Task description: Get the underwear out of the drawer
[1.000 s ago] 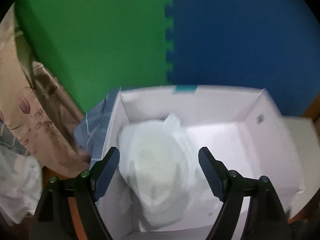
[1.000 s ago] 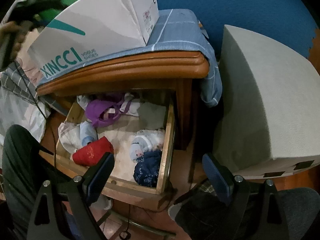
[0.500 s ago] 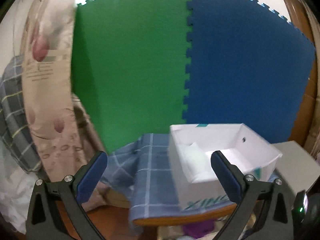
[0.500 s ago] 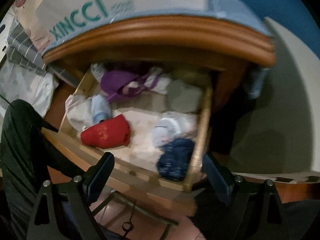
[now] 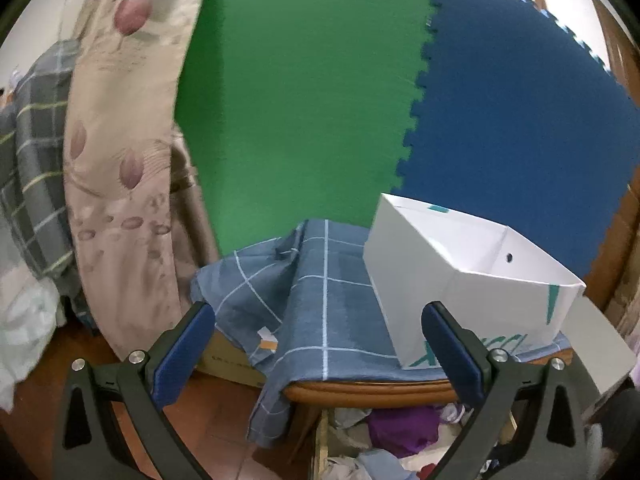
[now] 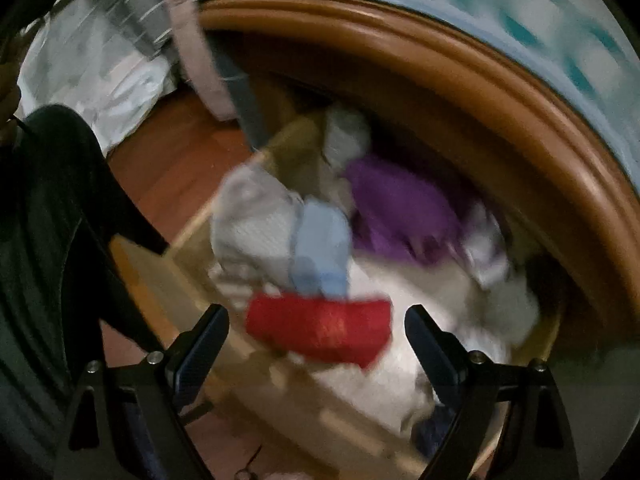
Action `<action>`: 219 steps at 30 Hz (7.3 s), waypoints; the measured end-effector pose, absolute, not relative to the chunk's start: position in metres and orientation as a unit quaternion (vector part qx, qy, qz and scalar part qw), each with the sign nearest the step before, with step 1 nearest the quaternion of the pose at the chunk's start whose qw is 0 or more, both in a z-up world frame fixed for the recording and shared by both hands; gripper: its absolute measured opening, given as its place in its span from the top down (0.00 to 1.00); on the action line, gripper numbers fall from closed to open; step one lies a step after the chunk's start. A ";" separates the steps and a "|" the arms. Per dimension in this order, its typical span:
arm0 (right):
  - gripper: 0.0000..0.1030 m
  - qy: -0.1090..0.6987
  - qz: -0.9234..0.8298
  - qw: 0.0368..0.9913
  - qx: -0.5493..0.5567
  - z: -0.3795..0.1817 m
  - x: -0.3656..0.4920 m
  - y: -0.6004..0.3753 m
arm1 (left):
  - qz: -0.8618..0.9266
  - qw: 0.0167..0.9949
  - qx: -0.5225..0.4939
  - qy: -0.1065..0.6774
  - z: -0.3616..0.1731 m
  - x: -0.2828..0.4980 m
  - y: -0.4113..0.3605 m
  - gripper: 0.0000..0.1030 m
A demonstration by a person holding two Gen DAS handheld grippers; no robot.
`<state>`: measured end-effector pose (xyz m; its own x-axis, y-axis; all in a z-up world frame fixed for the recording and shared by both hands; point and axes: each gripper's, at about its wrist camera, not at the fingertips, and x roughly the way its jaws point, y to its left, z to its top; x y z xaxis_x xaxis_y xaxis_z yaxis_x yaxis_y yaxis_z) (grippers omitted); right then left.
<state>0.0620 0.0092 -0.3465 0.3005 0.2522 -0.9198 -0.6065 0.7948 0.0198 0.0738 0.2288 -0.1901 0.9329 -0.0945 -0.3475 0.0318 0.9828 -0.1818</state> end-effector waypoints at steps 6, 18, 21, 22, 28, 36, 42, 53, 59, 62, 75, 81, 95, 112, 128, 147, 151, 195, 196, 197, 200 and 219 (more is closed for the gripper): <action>0.11 0.509 0.278 0.791 -0.194 -0.355 0.080 0.066 | -0.020 0.977 -0.122 0.171 -0.199 0.072 0.248 0.00; 0.61 0.564 0.314 0.746 -0.165 -0.397 0.104 0.088 | -0.020 0.975 -0.124 0.185 -0.207 0.073 0.256 0.00; 0.77 0.560 0.328 0.738 -0.185 -0.403 0.101 0.101 | -0.020 0.975 -0.119 0.186 -0.208 0.073 0.254 0.00; 0.80 0.555 0.329 0.740 -0.191 -0.403 0.097 0.102 | -0.019 0.975 -0.116 0.188 -0.208 0.074 0.253 0.00; 0.89 0.538 0.327 0.756 -0.183 -0.387 0.083 0.082 | -0.017 0.975 -0.110 0.192 -0.211 0.075 0.252 0.00; 0.90 0.499 0.292 0.809 -0.106 -0.330 0.065 0.009 | -0.014 0.975 -0.108 0.196 -0.210 0.077 0.250 0.00; 0.91 0.485 0.226 0.843 -0.059 -0.304 0.066 -0.060 | -0.013 0.974 -0.096 0.203 -0.212 0.080 0.245 0.00; 0.91 0.501 0.138 0.854 -0.030 -0.313 0.053 -0.126 | -0.007 0.973 -0.069 0.221 -0.215 0.086 0.233 0.00; 0.92 0.491 0.126 0.862 -0.024 -0.306 0.041 -0.142 | -0.006 0.971 -0.050 0.233 -0.218 0.088 0.227 0.00; 0.92 0.488 0.126 0.864 -0.022 -0.302 0.039 -0.144 | -0.004 0.970 -0.043 0.237 -0.219 0.089 0.225 0.00; 0.92 0.481 0.119 0.869 -0.013 -0.293 0.040 -0.149 | -0.006 0.969 -0.026 0.247 -0.222 0.092 0.220 0.00; 0.92 0.482 0.109 0.869 -0.007 -0.288 0.038 -0.152 | -0.006 0.968 -0.022 0.250 -0.223 0.092 0.218 0.00; 0.92 0.448 0.094 0.889 -0.017 -0.230 0.023 -0.155 | -0.006 0.967 -0.027 0.253 -0.224 0.092 0.219 0.00; 0.92 0.404 0.098 0.909 -0.035 -0.163 0.002 -0.146 | -0.008 0.966 -0.041 0.253 -0.224 0.092 0.221 0.00; 1.00 0.438 0.097 0.889 -0.092 -0.164 0.041 -0.138 | -0.005 0.965 -0.045 0.257 -0.224 0.092 0.221 0.00; 0.55 0.634 0.203 0.742 -0.073 -0.400 0.077 -0.096 | -0.033 0.955 0.023 0.295 -0.238 0.100 0.182 0.00; 0.48 0.632 0.218 0.739 -0.080 -0.401 0.076 -0.090 | -0.032 0.955 0.012 0.296 -0.237 0.101 0.189 0.00; 0.87 0.245 -0.011 0.966 -0.078 0.019 -0.007 -0.221 | -0.041 0.957 -0.030 0.286 -0.233 0.098 0.201 0.00; 0.87 0.237 -0.013 0.968 -0.078 0.027 -0.007 -0.221 | -0.040 0.957 -0.031 0.286 -0.233 0.098 0.201 0.00; 0.86 0.234 -0.014 0.969 -0.080 0.035 -0.010 -0.221 | -0.040 0.957 -0.032 0.286 -0.233 0.098 0.201 0.00; 0.87 0.218 -0.017 0.972 -0.089 0.053 -0.009 -0.219 | -0.041 0.957 -0.031 0.286 -0.233 0.098 0.201 0.00; 0.87 0.212 0.005 0.974 -0.085 0.059 0.076 -0.161 | -0.041 0.957 -0.030 0.287 -0.232 0.097 0.201 0.00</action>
<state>0.0755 -0.1607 0.0586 0.9100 -0.0256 -0.4139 -0.0461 0.9857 -0.1623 0.0969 0.2006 -0.2324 0.8319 -0.0952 -0.5468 0.0611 0.9949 -0.0802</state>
